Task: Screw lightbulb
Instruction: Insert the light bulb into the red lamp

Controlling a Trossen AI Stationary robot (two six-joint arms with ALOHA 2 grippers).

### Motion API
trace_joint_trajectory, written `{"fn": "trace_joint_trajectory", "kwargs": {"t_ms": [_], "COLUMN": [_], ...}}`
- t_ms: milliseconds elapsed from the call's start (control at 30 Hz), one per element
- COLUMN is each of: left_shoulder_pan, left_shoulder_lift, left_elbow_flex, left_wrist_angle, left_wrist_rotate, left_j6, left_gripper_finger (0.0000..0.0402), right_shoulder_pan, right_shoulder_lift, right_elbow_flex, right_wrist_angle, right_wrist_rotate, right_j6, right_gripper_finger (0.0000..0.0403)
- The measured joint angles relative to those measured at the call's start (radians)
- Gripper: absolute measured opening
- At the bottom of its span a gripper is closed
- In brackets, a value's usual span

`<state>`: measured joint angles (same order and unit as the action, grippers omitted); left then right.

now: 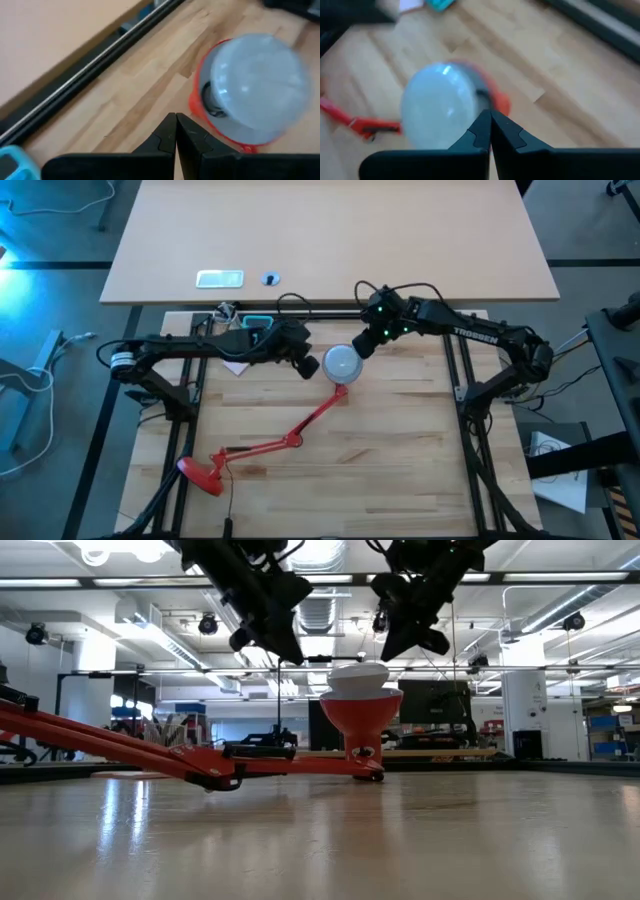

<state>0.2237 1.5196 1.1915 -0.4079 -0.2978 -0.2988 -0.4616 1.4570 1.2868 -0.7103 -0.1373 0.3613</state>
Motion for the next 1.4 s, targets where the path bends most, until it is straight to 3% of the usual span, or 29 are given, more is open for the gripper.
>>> {"fn": "trace_joint_trajectory", "kwargs": {"t_ms": [200, 433, 767, 1100, 1400], "left_shoulder_pan": [-0.076, -0.124, -0.078, 0.011, -0.047], "left_shoulder_lift": [0.020, 0.112, 0.155, 0.062, -0.013], "left_elbow_flex": [-0.040, -0.061, -0.060, -0.061, -0.060], "left_wrist_angle": [0.072, 0.180, 0.241, 0.189, 0.123], "left_wrist_rotate": [0.081, 0.102, 0.097, 0.066, 0.053], "left_j6": [0.000, -0.042, -0.026, 0.025, 0.010], "left_gripper_finger": [0.0000, 0.0000, 0.0000, 0.0000, 0.0000], "right_shoulder_pan": [-0.017, -0.013, -0.005, 0.044, -0.011], "right_shoulder_lift": [0.020, 0.052, 0.052, 0.047, 0.034], "right_elbow_flex": [0.001, 0.000, 0.000, -0.001, -0.001], "right_wrist_angle": [0.047, 0.049, 0.025, -0.124, -0.063], "right_wrist_rotate": [0.005, -0.004, -0.031, -0.075, -0.073], "right_j6": [-0.027, -0.031, -0.030, -0.020, -0.062], "right_gripper_finger": [0.0000, 0.0000, 0.0000, 0.0000, 0.0000]}}
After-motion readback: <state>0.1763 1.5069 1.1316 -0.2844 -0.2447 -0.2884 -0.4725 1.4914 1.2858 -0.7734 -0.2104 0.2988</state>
